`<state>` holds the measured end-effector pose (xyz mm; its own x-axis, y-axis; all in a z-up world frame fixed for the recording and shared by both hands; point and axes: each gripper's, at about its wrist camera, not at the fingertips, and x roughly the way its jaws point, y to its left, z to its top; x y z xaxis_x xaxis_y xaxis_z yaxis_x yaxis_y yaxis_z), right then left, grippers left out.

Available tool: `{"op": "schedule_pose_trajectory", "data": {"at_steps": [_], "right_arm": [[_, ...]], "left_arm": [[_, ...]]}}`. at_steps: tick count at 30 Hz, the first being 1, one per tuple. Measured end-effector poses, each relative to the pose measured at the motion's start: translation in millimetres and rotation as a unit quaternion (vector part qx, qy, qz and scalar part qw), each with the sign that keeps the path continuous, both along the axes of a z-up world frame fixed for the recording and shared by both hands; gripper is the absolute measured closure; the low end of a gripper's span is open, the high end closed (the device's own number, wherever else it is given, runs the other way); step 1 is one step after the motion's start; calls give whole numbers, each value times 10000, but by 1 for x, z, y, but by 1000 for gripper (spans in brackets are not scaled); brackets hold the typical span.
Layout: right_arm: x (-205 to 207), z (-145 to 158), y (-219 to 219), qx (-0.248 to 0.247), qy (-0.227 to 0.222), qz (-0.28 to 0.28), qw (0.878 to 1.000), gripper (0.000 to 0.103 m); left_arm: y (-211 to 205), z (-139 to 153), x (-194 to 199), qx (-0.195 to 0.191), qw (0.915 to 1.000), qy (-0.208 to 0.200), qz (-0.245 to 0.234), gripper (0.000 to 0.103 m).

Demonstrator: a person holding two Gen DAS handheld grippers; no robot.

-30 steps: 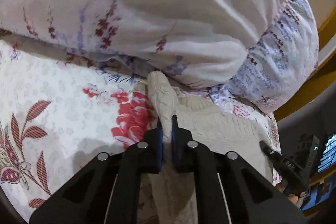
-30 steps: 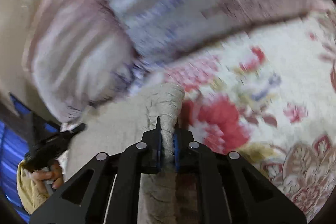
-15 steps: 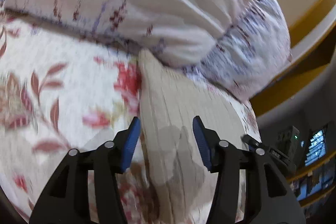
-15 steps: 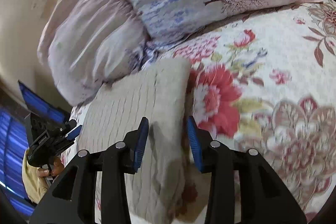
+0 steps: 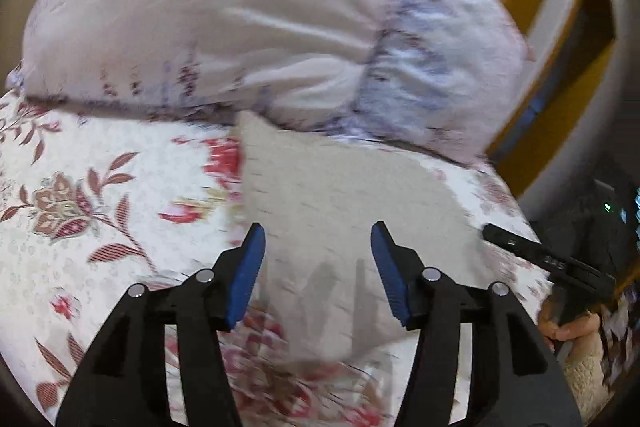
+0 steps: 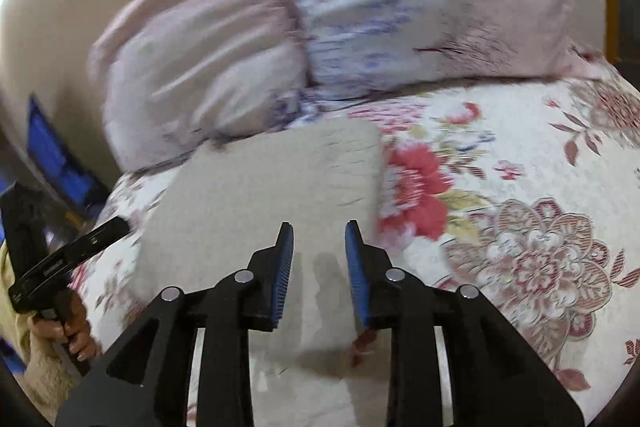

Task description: Fold small clothes

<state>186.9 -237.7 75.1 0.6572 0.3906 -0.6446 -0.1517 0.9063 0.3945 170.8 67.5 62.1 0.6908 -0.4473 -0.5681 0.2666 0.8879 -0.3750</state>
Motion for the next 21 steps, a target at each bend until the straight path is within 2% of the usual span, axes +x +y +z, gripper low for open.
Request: {"op": "schedule_pose_trajectory", "data": {"at_steps": [2, 5, 9, 11, 13, 15, 18, 21], "right_arm": [[-4, 1, 12, -135, 14, 172, 9998, 63], [-6, -5, 27, -397, 90, 333, 9986, 62], [-7, -22, 37, -970, 433, 322, 9938, 63], [-9, -25, 41, -1310, 432, 271, 9901, 63], [-9, -29, 45, -1559, 479, 214, 9864, 63], [-6, -33, 49, -1768, 479, 150, 9830, 62], [-3, -33, 52, -1843, 477, 93, 9817, 60], [-9, -25, 47, -1565, 361, 68, 9870, 54]], "left_arm": [[-14, 3, -12, 86, 9994, -110, -322, 44], [-31, -1, -17, 244, 9979, -71, -595, 44], [-44, -17, -9, 438, 9967, 255, -640, 44], [-49, -23, -7, 640, 9950, 326, -688, 44], [-52, -29, -1, 793, 9931, 446, -734, 50], [-50, -35, 4, 773, 9931, 547, -689, 52], [-49, -36, 4, 752, 9936, 531, -660, 52], [-45, -32, -1, 612, 9949, 410, -690, 43]]}}
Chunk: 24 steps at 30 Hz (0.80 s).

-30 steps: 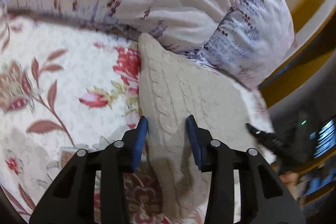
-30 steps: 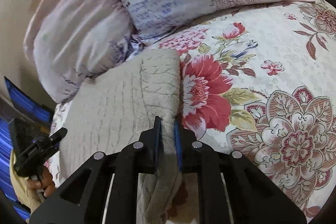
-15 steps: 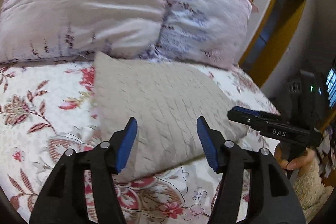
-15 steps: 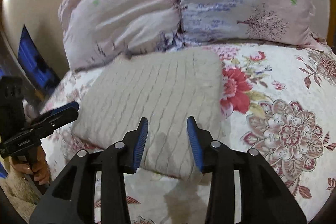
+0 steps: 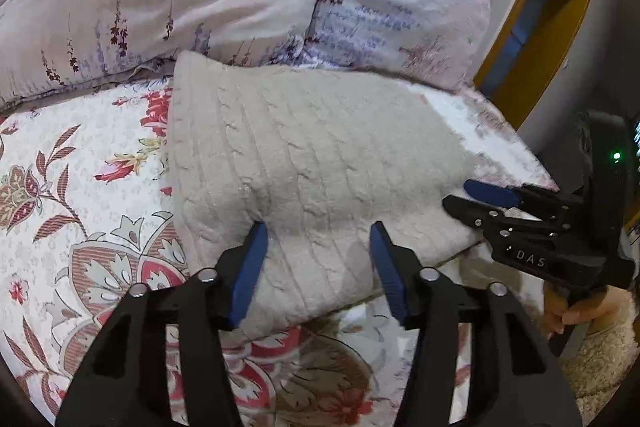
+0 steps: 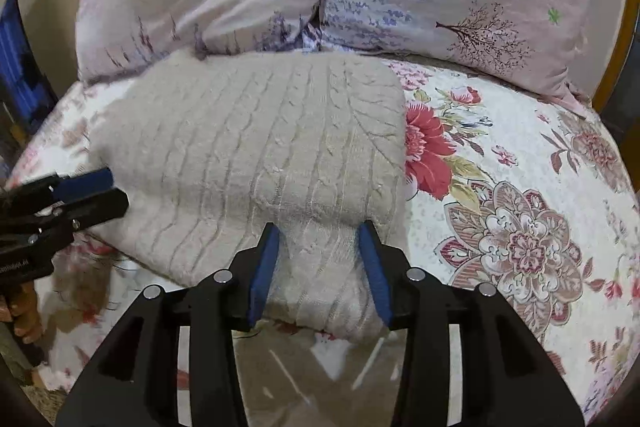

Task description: Fold small clothes

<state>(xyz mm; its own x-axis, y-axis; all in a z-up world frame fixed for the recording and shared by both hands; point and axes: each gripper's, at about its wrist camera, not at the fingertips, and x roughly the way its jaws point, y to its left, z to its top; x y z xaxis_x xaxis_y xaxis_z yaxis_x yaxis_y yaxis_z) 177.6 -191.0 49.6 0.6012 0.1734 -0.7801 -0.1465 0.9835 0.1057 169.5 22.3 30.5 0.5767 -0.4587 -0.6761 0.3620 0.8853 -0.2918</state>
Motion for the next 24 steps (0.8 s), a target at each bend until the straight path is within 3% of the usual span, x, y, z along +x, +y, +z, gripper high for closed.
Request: {"op": "schedule_pose_trajectory", "data": {"at_steps": [1, 3, 4, 8, 10, 15, 20, 24], "right_arm": [[-2, 3, -2, 113, -31, -3, 9999, 50], [-11, 11, -8, 323, -183, -105, 9993, 27], [-15, 15, -10, 315, -283, -151, 9990, 24], [-30, 27, -15, 303, -586, -188, 9976, 22], [-33, 28, -18, 344, -594, -232, 9974, 20], [-46, 29, -16, 137, -779, -512, 9955, 3], [-57, 26, -9, 159, -885, -577, 9943, 1], [-58, 20, -3, 78, -701, -725, 9949, 1]], "left_arm": [[5, 4, -4, -160, 9999, -28, 0, 36], [13, 11, -11, -331, 9994, -89, 103, 21], [18, 15, -16, -319, 9991, -167, 243, 14], [35, 22, -27, -144, 9970, -305, 699, 3], [43, 23, -33, -12, 9945, -326, 996, 2], [47, 16, -45, 467, 9890, -209, 1388, 2], [41, 7, -49, 735, 9873, -27, 1408, 2], [30, 0, -51, 938, 9866, 105, 1330, 2]]}}
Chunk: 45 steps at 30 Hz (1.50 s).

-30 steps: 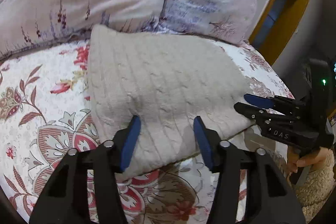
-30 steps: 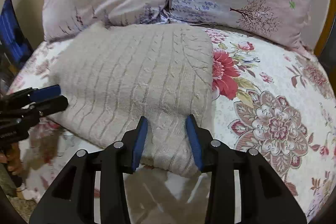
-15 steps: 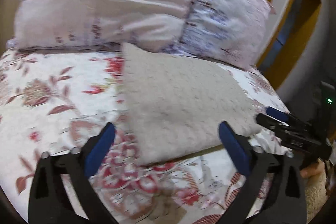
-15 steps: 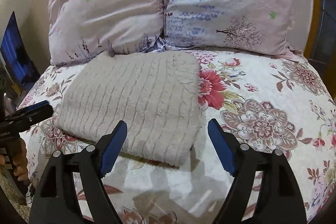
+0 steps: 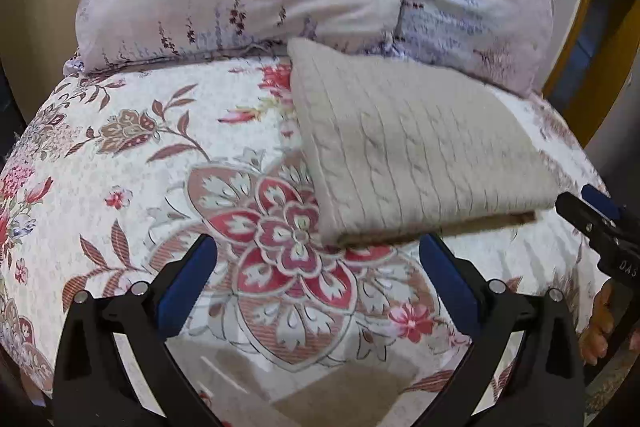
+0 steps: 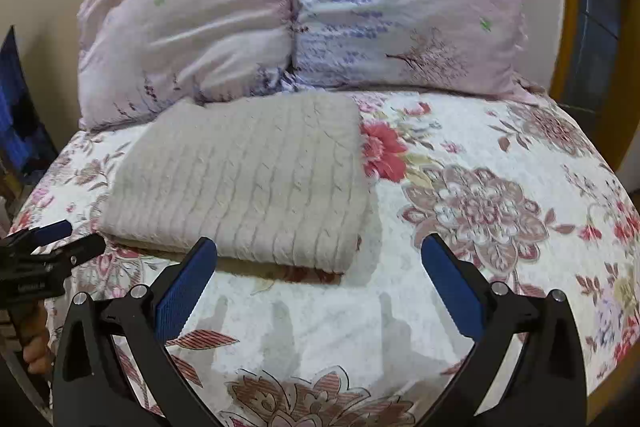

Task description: Fold small clothes

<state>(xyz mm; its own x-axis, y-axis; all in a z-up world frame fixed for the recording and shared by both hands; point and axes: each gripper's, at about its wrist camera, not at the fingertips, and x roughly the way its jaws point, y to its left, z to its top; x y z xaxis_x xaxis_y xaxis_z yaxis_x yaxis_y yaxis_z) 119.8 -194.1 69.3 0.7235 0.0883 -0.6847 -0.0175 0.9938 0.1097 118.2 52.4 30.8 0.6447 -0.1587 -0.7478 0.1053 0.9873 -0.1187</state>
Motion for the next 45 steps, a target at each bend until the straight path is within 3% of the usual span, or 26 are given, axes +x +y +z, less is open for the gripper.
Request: {"op": "schedule_pose_trajectory", "data": {"at_steps": [16, 26, 35, 45], "right_arm": [[5, -29, 22, -180, 669, -71, 9976, 1], [9, -37, 21, -248, 862, -167, 9958, 1], [12, -44, 20, -345, 1040, -284, 9936, 1], [12, -45, 19, -331, 1076, -278, 9933, 1]], "left_arm": [[-26, -13, 0, 421, 9987, 299, -51, 2], [-24, -23, 7, 437, 9974, 570, 45, 2], [-30, -26, 7, 678, 9960, 587, 53, 2], [-31, -26, 7, 665, 9959, 592, 146, 2]]}}
